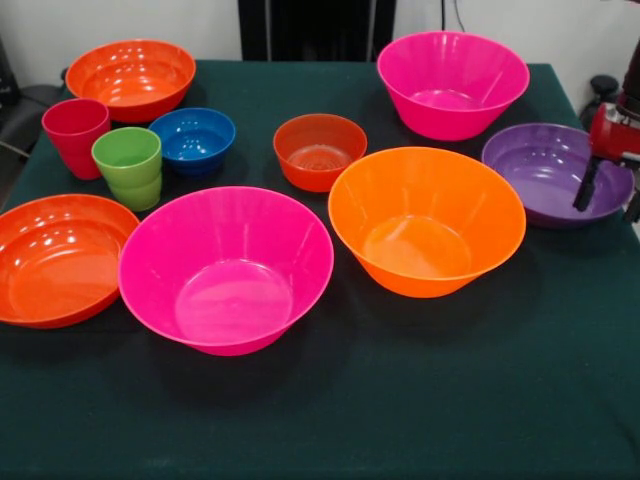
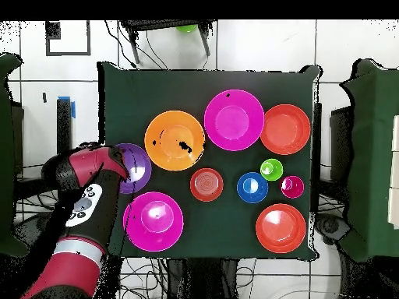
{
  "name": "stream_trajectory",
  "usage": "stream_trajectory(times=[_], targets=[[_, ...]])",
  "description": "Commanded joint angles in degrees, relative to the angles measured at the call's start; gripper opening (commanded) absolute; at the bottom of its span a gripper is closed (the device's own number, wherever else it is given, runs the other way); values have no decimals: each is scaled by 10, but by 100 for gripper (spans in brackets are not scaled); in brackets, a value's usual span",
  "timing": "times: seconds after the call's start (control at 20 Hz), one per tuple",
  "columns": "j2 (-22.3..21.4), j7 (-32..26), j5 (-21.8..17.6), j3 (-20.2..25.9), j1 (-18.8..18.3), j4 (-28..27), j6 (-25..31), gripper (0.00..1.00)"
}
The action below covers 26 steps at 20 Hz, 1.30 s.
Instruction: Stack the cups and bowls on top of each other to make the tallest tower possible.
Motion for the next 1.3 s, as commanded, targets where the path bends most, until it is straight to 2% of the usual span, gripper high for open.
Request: stream_trajectory(times=[0.05, 0.35, 1.3], targets=[[50, 31, -37, 58, 8, 20, -43, 100], [66, 32, -37, 55, 10, 14, -59, 100], [59, 28, -35, 49, 15, 23, -51, 100]])
